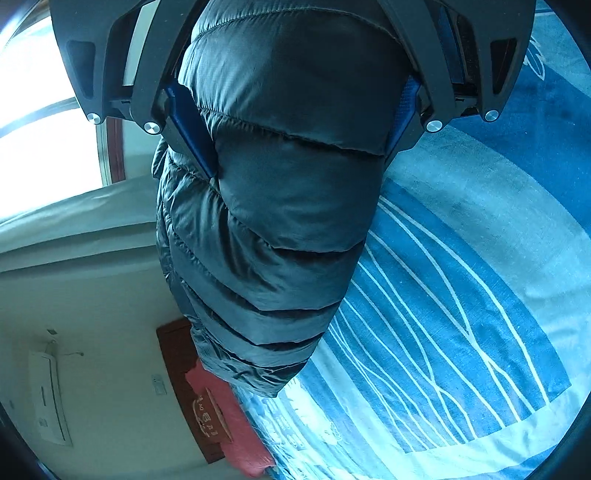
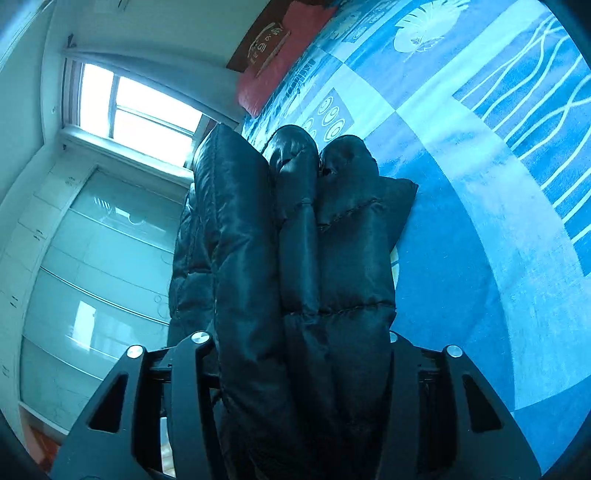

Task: Fold large clothes

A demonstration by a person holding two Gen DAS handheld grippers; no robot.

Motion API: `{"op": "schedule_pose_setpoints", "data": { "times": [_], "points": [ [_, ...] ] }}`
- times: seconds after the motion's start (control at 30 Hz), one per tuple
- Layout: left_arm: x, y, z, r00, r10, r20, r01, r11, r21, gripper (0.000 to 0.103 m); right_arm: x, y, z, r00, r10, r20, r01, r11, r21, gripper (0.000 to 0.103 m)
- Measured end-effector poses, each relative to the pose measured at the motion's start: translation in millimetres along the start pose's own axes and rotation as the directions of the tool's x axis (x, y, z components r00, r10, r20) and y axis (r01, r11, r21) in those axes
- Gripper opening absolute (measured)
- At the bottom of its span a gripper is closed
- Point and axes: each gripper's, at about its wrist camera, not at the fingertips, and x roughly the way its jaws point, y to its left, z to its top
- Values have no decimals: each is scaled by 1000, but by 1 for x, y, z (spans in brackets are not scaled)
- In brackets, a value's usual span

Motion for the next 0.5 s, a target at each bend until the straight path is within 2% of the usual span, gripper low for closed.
{"op": "schedule_pose_setpoints", "data": {
  "times": [0.2,0.33,0.5],
  "points": [
    [-27,17,6,999,-30,-15,29,999,-32,82,-9,4,6,999,-30,-18,30,999,-29,72],
    [-45,20,8,999,-34,-4,34,999,-1,82,-20,2,10,999,-31,-12,30,999,-39,77],
    [-26,7,22,1000,7,-17,-6,999,32,83,-13,-2,28,999,-36,10,36,999,-4,79]
  ]
}}
